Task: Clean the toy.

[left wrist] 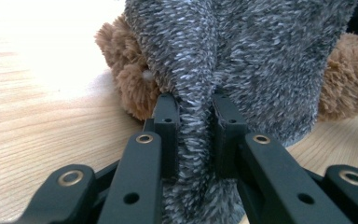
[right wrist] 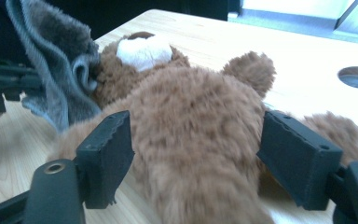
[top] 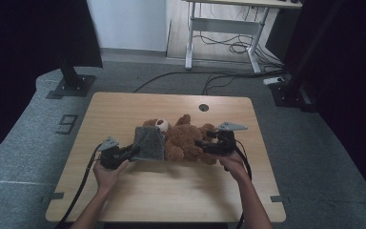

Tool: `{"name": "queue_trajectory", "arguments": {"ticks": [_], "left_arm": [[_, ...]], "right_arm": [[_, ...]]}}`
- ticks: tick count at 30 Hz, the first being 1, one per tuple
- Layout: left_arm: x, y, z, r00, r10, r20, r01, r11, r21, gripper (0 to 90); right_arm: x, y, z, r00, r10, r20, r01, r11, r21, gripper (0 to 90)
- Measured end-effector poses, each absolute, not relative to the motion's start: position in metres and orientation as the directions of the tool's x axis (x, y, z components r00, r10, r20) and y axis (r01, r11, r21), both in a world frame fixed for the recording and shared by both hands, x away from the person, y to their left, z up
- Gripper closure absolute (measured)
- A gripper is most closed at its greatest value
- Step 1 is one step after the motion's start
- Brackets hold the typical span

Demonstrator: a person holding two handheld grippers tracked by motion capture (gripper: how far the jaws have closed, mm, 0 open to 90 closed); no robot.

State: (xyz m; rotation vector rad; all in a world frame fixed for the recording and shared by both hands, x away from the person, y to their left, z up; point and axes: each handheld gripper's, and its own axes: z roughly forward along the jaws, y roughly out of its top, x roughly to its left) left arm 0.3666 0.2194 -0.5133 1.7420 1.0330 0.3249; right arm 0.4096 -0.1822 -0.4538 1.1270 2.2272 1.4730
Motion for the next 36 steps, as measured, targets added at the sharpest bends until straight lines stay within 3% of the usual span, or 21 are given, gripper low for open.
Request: {"name": "queue_trajectory", "arguments": {"ticks": [9, 13, 15, 20, 22, 28, 36], "left_arm": [[0.367, 0.219, -0.515, 0.594, 0.763, -0.257, 0.490, -0.089, 0.867, 75.1], [0.367, 0.219, -0.516, 0.595, 0.761, -0.260, 0.493, -0.090, 0.865, 75.1], [0.367, 0.219, -0.516, 0.594, 0.760, -0.263, 0.494, -0.087, 0.865, 75.1], [0.366, 0.219, -0.515, 0.595, 0.757, -0.270, 0.493, -0.078, 0.867, 75.1], [0.365, 0.219, -0.512, 0.598, 0.753, -0.275, 0.488, -0.071, 0.870, 75.0], [0.358, 0.210, -0.489, 0.640, 0.723, -0.259, 0.441, -0.070, 0.895, 75.0], [0.358, 0.162, -0.449, 0.723, 0.655, -0.217, 0.363, -0.095, 0.927, 75.0]], "right_arm": [[0.437, -0.145, -0.479, -0.639, 0.746, 0.185, 0.559, 0.286, 0.779, 14.1], [0.441, -0.146, -0.491, -0.622, 0.755, 0.209, 0.590, 0.276, 0.759, 14.1], [0.442, -0.149, -0.496, -0.620, 0.750, 0.229, 0.593, 0.257, 0.763, 20.0], [0.439, -0.151, -0.502, -0.660, 0.720, 0.217, 0.554, 0.270, 0.788, 47.4], [0.436, -0.151, -0.504, -0.682, 0.704, 0.198, 0.522, 0.278, 0.806, 52.2], [0.418, -0.155, -0.509, -0.742, 0.646, 0.179, 0.449, 0.280, 0.849, 59.4], [0.383, -0.142, -0.508, -0.791, 0.602, 0.115, 0.373, 0.324, 0.869, 60.1]]}}
